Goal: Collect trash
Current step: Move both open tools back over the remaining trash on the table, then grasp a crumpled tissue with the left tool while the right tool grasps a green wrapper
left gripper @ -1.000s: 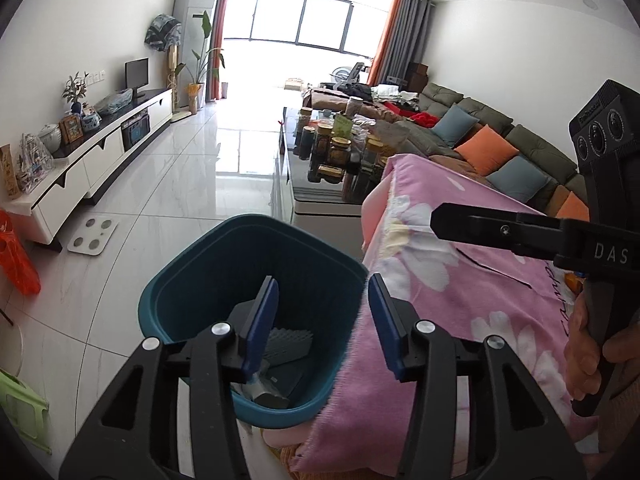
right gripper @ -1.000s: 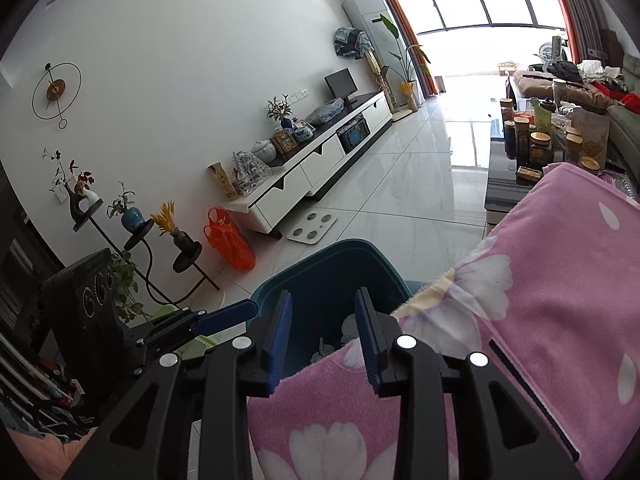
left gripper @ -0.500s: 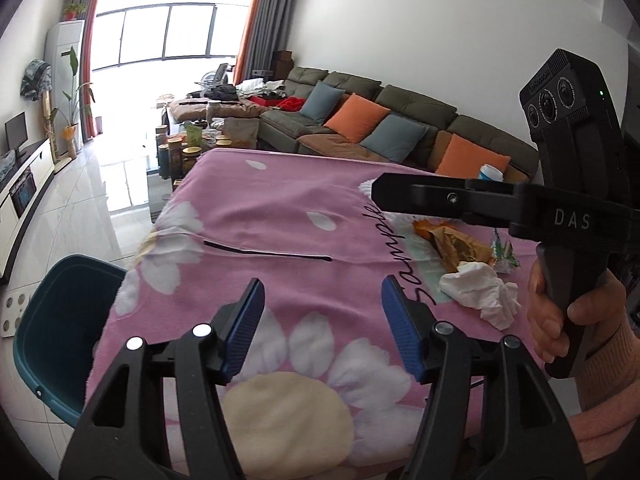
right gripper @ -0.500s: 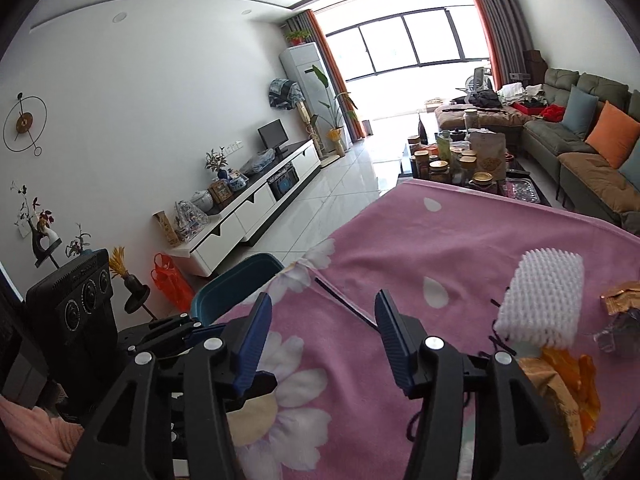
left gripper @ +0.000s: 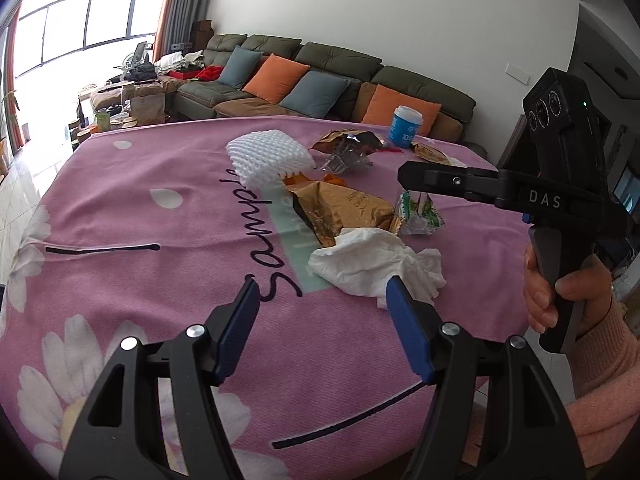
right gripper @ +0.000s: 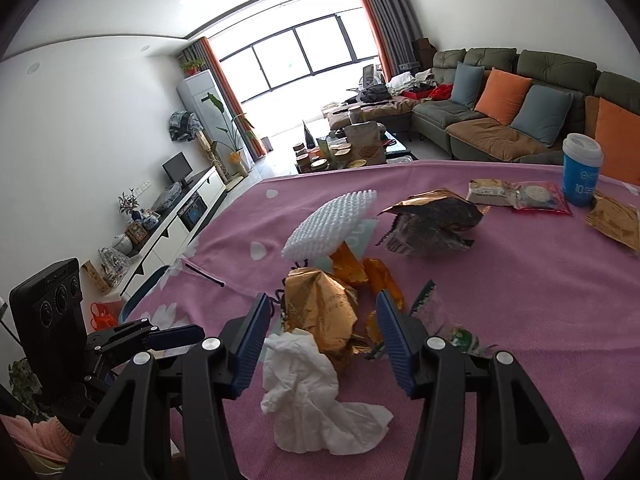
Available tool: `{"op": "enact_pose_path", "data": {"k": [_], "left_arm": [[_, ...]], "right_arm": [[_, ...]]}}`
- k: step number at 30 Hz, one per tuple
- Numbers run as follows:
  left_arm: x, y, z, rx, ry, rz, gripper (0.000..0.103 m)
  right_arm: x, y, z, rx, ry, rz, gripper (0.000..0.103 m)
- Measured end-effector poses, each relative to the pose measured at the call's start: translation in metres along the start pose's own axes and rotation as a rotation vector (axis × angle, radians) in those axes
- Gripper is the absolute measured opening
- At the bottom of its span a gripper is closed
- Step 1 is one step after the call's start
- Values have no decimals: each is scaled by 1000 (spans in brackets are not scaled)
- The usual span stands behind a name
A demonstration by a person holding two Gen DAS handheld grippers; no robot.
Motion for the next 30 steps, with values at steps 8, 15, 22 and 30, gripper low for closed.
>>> {"op": "enact_pose_path", "data": {"k": [8,15,22,30], "left_arm": [[22,-8,6,-16,60,-46,66],[41,-20,7,-7,109,-71,66],[54,-28,3,-4,144,-75,54],[56,-28,1,-17,154,-90,17]], "right_arm": [[-18,-55,-16,108,-11,-83,53],[-11,-81,-30,184,26,-100,60],[-1,-86,-33,222,53,-57,59],[4,-84,-34,228,64,-34,30]]}}
Point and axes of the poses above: each gripper's, at about its wrist camera, not at the fingertips, and x roughly the way its jaws point, y to its left, z to its top, the point moved 1 cm from there along x, roughly the way its jaws point
